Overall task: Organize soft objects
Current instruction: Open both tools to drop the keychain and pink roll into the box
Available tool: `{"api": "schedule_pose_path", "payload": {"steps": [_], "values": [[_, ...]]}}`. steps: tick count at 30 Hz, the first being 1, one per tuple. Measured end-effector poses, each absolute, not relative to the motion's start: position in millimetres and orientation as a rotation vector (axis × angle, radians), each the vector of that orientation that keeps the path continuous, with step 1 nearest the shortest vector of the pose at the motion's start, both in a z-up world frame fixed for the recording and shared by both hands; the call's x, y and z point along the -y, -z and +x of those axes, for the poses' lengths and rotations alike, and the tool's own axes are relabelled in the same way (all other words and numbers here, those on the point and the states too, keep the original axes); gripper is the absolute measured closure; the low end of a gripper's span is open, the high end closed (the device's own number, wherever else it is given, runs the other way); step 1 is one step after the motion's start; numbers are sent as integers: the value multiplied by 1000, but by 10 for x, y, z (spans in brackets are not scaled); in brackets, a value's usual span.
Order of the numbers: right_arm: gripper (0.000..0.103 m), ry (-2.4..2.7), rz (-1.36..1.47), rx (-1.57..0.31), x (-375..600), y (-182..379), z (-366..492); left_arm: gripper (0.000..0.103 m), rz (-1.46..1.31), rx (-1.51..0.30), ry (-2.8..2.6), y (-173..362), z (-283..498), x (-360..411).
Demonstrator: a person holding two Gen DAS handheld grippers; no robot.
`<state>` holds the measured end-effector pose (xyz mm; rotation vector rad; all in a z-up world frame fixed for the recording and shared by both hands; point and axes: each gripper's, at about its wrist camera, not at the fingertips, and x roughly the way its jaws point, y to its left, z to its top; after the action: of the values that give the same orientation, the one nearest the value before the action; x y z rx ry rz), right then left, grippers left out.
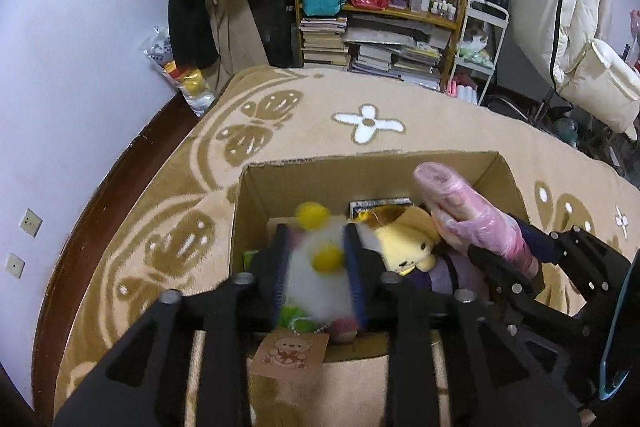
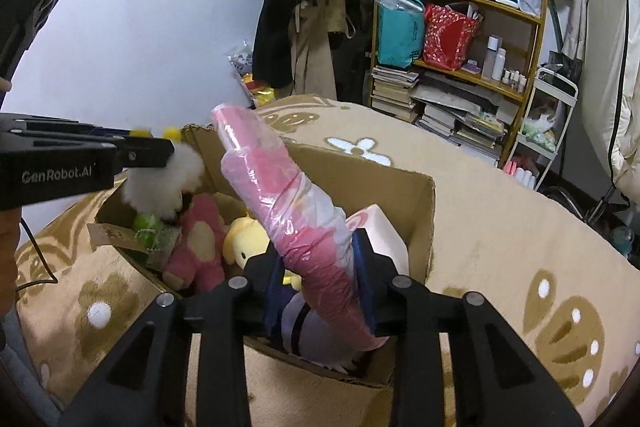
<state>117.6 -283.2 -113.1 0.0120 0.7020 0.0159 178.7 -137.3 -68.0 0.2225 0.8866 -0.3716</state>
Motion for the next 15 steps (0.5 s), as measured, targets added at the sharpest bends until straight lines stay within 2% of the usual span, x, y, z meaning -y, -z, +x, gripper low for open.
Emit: {"api": "schedule_pose_path", "payload": {"steps": [2, 6, 8, 12, 14, 15], "values": [[58, -15, 8, -711, 2816, 1144, 1179, 51, 231, -884, 360, 683, 1760, 1366], [48, -10, -8, -707, 2780, 1128, 1142, 45, 237, -878, 330, 663, 1715, 1315], [36, -7, 1, -695, 2779, 1102, 1125, 32, 235, -884, 305, 651, 1701, 1258], [25, 12, 28, -677, 2815, 1037, 1062, 23, 250, -865, 259, 592, 1649, 1141], [11, 24, 41, -671, 2835, 1011, 1038, 16, 253, -858, 240, 556, 1615, 1088], [10, 31, 53, -665, 2852, 994, 1015, 14, 251, -851, 231, 531, 1587, 1051]]}}
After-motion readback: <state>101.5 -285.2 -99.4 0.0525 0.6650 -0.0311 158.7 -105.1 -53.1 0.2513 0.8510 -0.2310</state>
